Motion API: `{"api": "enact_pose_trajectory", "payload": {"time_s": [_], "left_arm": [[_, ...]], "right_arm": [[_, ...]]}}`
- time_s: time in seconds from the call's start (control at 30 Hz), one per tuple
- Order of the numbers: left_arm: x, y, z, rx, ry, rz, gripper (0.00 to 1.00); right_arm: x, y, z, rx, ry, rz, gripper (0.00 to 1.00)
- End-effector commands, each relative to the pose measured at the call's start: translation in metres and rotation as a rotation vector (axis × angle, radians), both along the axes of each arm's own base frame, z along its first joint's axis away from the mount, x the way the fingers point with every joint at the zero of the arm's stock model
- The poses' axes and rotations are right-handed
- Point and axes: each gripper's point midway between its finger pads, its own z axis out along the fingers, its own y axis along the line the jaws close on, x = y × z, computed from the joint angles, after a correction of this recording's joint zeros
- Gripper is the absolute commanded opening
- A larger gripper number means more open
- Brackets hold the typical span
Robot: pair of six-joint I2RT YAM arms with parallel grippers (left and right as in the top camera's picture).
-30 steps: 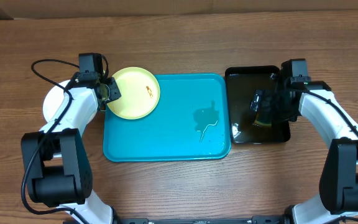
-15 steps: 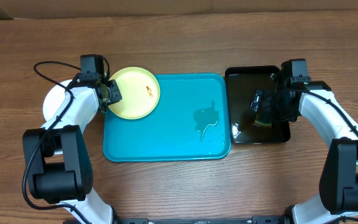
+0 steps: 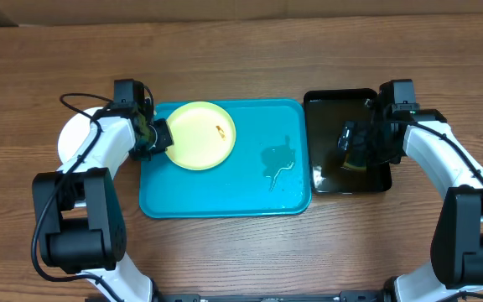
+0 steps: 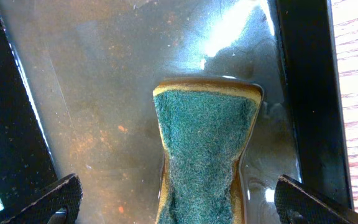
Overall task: Clean dirty plates on tray and stack at the side
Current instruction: 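Slide the yellow plate rightward onto the teal tray center with left gripper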
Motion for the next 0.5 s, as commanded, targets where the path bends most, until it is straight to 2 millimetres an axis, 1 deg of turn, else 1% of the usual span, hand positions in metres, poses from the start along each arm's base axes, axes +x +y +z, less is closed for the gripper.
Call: {"api": "enact_pose_trajectory", "payload": {"time_s": [0.0, 0.07, 0.13, 0.2, 0.23, 0.33, 0.47], "left_arm": [[-0.017, -0.027, -0.005, -0.09, 0.072, -0.049, 0.04], [-0.023, -0.032, -0.006, -0.088, 0.091, -0.07, 0.06], [-0.024, -0.037, -0.006, -0.086, 0.096, -0.094, 0.11], [-0.025, -0.042, -0.002, -0.081, 0.097, -0.132, 0.17], [-0.025, -0.043, 0.001, -0.072, 0.099, -0.16, 0.25], [-0.026, -0.039, 0.008, -0.015, 0.121, -0.177, 0.35], [-0.031, -0.044, 0.012, -0.003, 0.148, -0.195, 0.38]], "right_arm": [[0.0, -0.001, -0.002, -0.006, 0.002, -0.006, 1.0], [0.0, -0.001, -0.002, -0.006, 0.002, -0.006, 1.0], [0.0, -0.001, -0.002, -0.006, 0.002, -0.006, 1.0], [0.0, -0.001, -0.002, -0.006, 0.002, -0.006, 1.0], [0.0, -0.001, -0.002, -0.006, 0.002, -0.006, 1.0], [0.0, -0.001, -0.002, -0.005, 0.002, -0.006, 1.0], [0.0, -0.001, -0.002, -0.006, 0.002, -0.006, 1.0]]}}
